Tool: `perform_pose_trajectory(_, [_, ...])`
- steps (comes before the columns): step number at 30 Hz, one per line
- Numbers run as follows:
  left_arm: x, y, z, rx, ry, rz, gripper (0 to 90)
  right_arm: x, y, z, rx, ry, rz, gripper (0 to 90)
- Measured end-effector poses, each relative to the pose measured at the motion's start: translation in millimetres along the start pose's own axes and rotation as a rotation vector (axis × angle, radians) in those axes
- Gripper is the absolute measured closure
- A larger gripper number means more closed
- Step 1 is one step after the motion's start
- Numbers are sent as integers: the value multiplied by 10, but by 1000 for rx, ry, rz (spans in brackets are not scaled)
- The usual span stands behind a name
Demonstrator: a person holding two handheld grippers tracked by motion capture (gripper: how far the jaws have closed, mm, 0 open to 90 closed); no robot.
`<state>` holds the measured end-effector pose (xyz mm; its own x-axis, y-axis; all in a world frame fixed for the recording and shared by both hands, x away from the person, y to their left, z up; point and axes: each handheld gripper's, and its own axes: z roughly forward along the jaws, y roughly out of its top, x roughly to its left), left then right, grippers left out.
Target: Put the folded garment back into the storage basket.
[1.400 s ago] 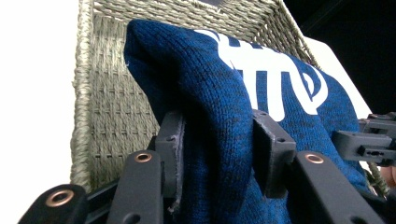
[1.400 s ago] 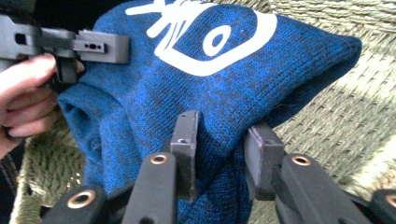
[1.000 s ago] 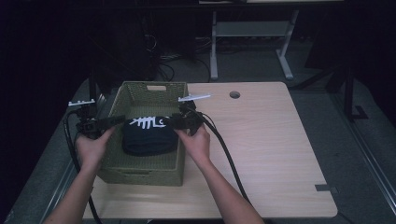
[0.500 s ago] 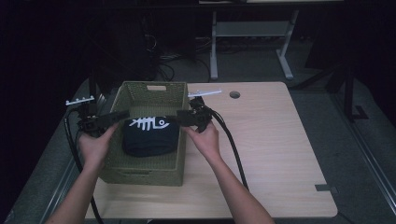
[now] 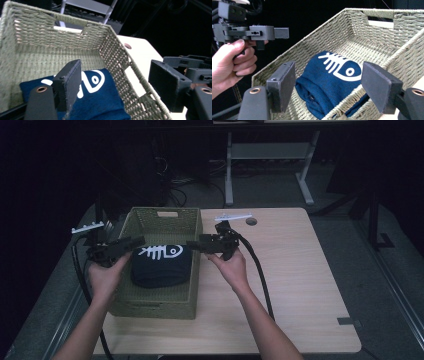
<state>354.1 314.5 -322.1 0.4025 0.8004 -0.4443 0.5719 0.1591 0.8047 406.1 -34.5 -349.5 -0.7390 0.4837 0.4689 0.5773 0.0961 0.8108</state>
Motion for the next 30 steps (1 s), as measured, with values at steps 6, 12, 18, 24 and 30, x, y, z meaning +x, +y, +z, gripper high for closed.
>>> perform_pose_trajectory(6, [-33,-24,0,-7,-35,4,204,-40,17,-106,-16,2,0,262])
perform_pose_trajectory(12, [-69,-45,-28,-24,-95,0,205,-67,18,-228,-21,-25,-20,257])
perform_pose_trajectory(18, [-126,-50,-26,-38,-169,-2,219,-98,16,-324,-34,-36,-24,254])
perform_pose_trajectory(24, [-201,-50,-21,-49,-240,-4,219,-143,-6,-420,-44,-64,-36,250])
perform_pose_trajectory(30, [-279,-58,3,-45,-285,12,217,-194,-36,-554,-54,-94,-42,246])
